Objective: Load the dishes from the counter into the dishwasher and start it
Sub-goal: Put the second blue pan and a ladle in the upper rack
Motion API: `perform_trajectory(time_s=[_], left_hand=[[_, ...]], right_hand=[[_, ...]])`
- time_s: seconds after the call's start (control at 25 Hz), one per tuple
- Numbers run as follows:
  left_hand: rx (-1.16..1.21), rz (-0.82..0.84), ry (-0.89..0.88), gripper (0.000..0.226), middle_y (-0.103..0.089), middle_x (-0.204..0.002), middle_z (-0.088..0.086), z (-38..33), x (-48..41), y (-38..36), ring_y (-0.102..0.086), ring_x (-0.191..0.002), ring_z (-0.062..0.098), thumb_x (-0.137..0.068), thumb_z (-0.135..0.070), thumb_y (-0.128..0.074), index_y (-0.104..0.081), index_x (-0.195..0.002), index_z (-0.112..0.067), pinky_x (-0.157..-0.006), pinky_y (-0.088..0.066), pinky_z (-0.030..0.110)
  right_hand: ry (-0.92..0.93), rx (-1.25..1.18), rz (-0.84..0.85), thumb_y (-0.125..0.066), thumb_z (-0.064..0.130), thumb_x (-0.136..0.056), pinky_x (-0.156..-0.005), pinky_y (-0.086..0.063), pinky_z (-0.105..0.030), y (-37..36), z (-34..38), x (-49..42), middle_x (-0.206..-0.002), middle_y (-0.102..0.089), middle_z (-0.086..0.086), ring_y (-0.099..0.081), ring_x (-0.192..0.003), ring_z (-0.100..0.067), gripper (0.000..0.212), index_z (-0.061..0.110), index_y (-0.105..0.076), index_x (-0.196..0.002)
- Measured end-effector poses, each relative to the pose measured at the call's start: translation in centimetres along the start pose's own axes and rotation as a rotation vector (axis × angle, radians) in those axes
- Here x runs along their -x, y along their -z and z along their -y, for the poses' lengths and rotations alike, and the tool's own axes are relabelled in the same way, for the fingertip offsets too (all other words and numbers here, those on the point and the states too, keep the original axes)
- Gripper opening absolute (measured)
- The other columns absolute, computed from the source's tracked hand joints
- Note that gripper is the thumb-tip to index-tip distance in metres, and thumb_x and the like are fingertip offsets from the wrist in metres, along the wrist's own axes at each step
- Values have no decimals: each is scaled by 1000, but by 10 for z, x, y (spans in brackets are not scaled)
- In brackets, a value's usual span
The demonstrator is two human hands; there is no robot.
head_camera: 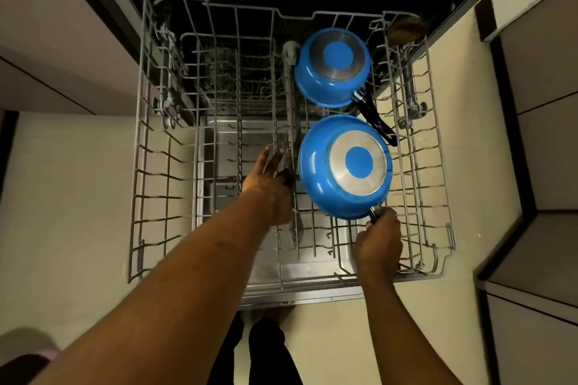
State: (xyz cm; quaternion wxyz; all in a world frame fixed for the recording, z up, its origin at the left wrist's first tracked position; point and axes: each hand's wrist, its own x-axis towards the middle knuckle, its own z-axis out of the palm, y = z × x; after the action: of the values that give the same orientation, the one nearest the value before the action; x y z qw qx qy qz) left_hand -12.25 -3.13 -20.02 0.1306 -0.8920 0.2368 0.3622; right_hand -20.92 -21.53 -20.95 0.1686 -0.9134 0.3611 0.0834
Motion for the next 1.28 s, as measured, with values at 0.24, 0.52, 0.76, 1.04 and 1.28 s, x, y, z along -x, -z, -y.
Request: perform_trajectory(time_s=[0.24, 0.52, 0.76, 1.04, 1.28], left_hand=[[10, 11, -21, 85, 3, -165, 6, 1, 2, 3, 27, -145, 35, -94, -62, -34, 0, -158, -16, -112, 24, 56], [36, 24, -36, 87, 8, -165, 4, 1, -1, 3, 27, -145, 33, -93, -61, -37, 5, -158, -21, -115, 21, 56], [18, 32, -60, 83, 15, -164, 4, 3, 0, 3, 29, -144, 35, -94, -62, -33, 8, -157, -25, -115, 20, 56], [21, 40, -48, 88, 19, -163, 5, 2, 1, 4, 27, -145, 33, -92, -67, -32, 14, -155, -26, -116, 19, 55], [27, 60, -43, 86, 3, -165, 4, 2, 4, 7, 26, -145, 34, -94, -63, -32, 2, -158, -16, -117, 17, 55]], right_hand=[[-68, 4, -80, -59, -4, -88, -75, -55, -39, -14, 10, -5, -113, -55, -19, -64, -96, -34, 30, 1, -51, -116], [-4, 45, -176, -59, -1, -89, -72, -53, -38, -25, 20, -1, -111, -58, -14, -63, -98, -31, 33, 5, -52, -121], [65, 121, -149, -61, 3, -89, -69, -54, -38, -23, 15, 2, -110, -59, -12, -63, -96, -28, 37, 7, -50, -124], [112, 242, -144, -58, 8, -92, -65, -50, -35, -14, 12, 5, -114, -57, -9, -62, -96, -25, 44, 11, -45, -134], [12, 146, -104, -50, 11, -97, -66, -49, -38, -16, 6, 0, -116, -59, -13, -63, -98, -33, 41, 13, -44, -137]])
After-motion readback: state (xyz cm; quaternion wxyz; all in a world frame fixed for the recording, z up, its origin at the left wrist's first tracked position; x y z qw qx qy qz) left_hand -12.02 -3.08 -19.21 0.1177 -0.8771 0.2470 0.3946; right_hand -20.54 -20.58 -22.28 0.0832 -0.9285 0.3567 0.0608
